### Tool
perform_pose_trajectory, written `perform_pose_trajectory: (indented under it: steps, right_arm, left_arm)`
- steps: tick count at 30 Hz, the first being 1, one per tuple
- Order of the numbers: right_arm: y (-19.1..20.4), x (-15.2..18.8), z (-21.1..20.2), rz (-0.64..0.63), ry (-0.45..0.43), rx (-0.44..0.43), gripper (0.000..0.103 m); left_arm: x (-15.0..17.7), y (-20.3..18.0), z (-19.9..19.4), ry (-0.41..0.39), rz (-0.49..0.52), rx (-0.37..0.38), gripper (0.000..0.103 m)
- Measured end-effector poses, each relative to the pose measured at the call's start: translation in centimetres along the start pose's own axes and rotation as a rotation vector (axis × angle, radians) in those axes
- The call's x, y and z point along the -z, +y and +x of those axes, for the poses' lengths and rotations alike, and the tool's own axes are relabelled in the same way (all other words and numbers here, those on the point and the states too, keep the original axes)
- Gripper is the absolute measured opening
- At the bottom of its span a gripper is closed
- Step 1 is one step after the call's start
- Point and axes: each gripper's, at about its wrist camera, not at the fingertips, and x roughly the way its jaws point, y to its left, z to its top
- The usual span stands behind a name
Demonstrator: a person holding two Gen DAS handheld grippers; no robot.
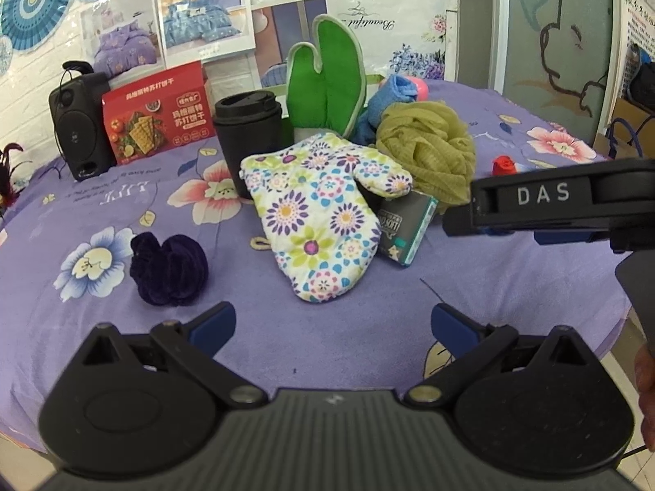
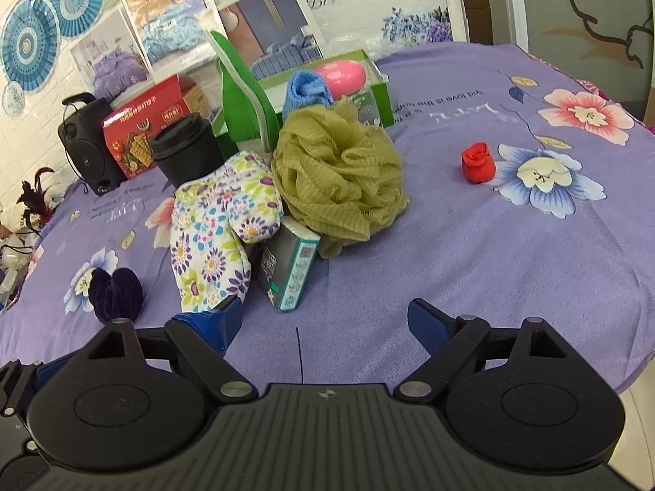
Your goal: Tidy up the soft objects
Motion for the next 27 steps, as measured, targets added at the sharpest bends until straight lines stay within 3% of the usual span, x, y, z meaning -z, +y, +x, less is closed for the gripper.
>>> perform_pose_trajectory:
  steps: [5, 8, 12, 14, 17, 21, 27]
  right_arm:
    - [1.3, -0.5, -2.2, -0.085, -0.144, 0.023, 0.075]
    - [0.9, -1.0, -3.1, -0.084, -0.203, -0.003, 0.075]
    - [-0.9, -1.8, -2.6, -0.051, -0.207, -0.021, 0.075]
    - [-1.8, -2.0, -1.9, -0.062, -0.195, -0.023, 0.075]
    - [-3.1, -2.0, -0.5, -0.077, -0.153, -0.009, 0.075]
    - [-4.7, -2.5, 1.3, -0.081, -0.106, 0.036, 0.075]
    - [-7.1, -5.5, 4.6, -0.104, -0.1, 0.15, 0.075]
  left_arm:
    - [-0.2, 0.8, -0.9, -0.032, 0.015, -0.045, 0.101]
    - [0.0, 2.8, -1.8, -0.077, 0.011, -0.118, 0.101]
    - [0.1, 6.2, -1.5, -0.098, 0.028, -0.254, 0.101]
    - [-0.2, 7.8, -0.4, -0.086, 0.029, -0.28, 0.101]
    - [-0.9, 9.8, 1.9, -0.036, 0.003, -0.267, 0.101]
    - [-2.0, 11.1, 5.7, 0.037, -0.044, -0.192, 0.101]
    - [-3.3, 11.3, 10.0, 0.093, -0.061, -0.193, 0.101]
